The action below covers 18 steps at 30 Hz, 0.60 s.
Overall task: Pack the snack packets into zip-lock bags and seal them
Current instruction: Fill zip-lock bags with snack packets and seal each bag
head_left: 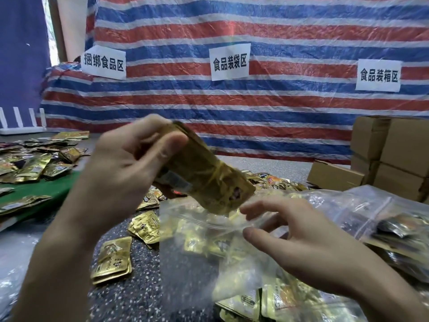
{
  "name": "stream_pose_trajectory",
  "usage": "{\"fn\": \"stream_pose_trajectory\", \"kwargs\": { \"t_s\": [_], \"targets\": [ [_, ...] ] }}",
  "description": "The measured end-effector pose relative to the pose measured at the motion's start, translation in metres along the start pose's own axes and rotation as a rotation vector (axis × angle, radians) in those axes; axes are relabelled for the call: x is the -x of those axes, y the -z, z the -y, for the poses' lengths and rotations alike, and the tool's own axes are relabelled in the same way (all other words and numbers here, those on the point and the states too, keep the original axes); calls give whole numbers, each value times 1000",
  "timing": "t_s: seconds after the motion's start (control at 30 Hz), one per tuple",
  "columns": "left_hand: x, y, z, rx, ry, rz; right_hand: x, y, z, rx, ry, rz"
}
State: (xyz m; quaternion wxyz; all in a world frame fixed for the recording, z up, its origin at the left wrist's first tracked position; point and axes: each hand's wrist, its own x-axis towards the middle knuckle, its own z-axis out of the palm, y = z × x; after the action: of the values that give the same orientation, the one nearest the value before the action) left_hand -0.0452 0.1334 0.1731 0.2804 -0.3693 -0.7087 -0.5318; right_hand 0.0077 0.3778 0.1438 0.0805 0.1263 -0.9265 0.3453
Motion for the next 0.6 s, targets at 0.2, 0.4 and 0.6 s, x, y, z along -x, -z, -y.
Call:
{"fn": "stream_pose_trajectory", "kwargs": {
  "t_s": [0.2, 0.4, 0.6],
  "targets": [
    [2, -8, -2, -244, 2, 134, -2, -3, -4, 27, 20, -108],
    [3, -21, -1, -431, 9, 340, -1, -4, 2, -81, 221, -176],
    [3, -32, -3, -482, 27, 352, -2, -2, 1, -177, 282, -338]
  ]
}}
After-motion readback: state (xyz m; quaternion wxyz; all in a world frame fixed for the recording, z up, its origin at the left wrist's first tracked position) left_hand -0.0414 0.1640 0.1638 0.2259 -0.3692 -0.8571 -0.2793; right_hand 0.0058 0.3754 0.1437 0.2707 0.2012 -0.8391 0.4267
